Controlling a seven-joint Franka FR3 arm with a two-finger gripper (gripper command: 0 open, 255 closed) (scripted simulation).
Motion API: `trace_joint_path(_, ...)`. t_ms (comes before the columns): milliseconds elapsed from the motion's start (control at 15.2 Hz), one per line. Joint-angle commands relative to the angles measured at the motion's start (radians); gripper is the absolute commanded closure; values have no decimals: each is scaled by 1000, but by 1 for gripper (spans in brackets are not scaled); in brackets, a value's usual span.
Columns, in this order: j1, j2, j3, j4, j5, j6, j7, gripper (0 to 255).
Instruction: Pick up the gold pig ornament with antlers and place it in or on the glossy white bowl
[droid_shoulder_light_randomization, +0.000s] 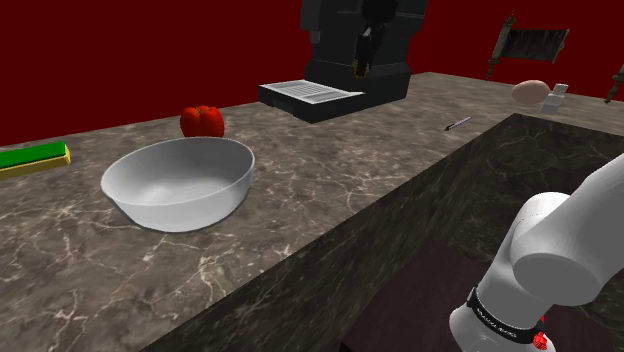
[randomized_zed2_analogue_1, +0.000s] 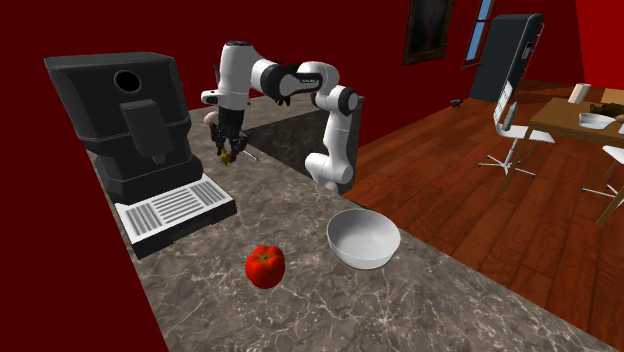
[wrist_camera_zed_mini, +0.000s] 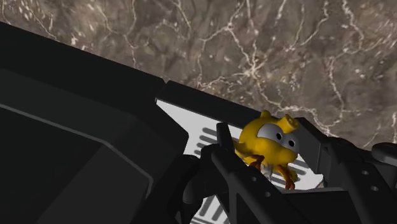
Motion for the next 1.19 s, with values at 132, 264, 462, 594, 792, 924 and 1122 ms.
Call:
trace_joint_path(132, 1, 26, 2, 81, 3, -55, -6, 255)
trace_joint_path(264, 9, 26, 20, 94, 3, -72, 17, 255)
trace_joint_path(462, 31, 13, 74, 79, 4, -81, 92, 255)
trace_joint_path(594, 46, 9, 111, 75, 6, -88, 142, 255)
trace_joint_path(792, 68, 12, 165, 77, 9, -99, 217, 255)
trace_joint_path(924, 83, 20, 201, 85, 11, -107, 268, 255)
trace_joint_path(1122, 105, 40, 257, 106, 12, -120, 343, 255)
